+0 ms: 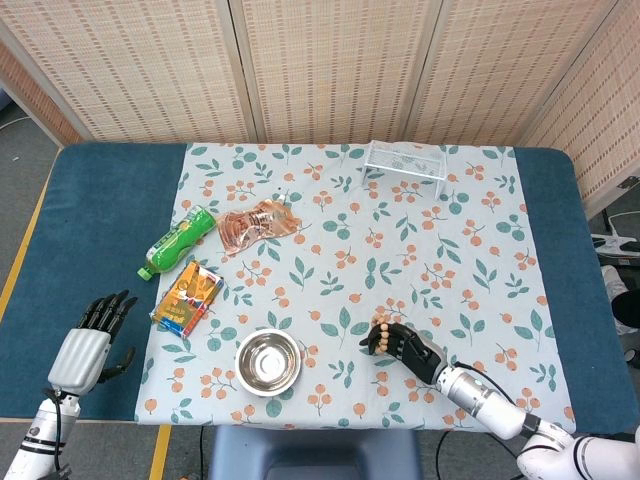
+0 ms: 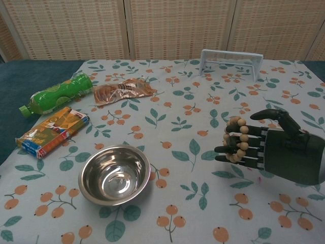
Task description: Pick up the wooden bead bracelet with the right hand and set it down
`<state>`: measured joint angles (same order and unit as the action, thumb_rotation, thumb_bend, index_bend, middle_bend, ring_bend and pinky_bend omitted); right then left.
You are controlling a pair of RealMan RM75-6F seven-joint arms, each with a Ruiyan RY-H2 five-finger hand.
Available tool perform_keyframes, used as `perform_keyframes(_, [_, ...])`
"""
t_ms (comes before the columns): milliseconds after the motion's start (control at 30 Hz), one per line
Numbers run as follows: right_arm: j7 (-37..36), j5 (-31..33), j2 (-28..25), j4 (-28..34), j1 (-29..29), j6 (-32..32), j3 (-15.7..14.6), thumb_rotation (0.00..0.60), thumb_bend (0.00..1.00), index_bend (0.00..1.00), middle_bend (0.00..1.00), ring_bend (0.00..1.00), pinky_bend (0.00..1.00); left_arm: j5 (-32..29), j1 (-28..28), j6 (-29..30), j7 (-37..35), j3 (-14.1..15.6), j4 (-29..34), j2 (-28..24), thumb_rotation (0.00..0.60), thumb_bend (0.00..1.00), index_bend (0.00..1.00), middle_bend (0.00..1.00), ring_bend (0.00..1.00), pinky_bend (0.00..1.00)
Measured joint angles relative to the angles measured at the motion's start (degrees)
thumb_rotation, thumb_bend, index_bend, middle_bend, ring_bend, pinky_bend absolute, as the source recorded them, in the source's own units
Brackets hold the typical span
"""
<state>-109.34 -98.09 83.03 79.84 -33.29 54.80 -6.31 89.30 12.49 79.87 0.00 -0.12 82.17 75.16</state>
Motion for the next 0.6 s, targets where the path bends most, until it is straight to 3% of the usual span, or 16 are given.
perform_keyframes(333, [0.71, 1.32, 0.52, -1.32, -0.38, 1.48, -1.97, 0.157, 0.60, 0.51, 0.52, 0.25, 0.12, 0.13, -0.01, 0.11, -0.08, 0.03, -0.03, -0.01, 0.600, 0.43, 0.00, 0.00, 0.00, 0.10])
perform_keyframes(600, [1.97, 2.21, 0.76, -1.93, -0.65, 1.97, -2.45, 0.182, 0.60, 0.62, 0.52, 0.26, 0.12, 0.13, 0.00, 0.09, 0.03, 0.03, -0.07, 0.05, 0.600, 0.44, 0.00, 0.00, 0.00, 0.10])
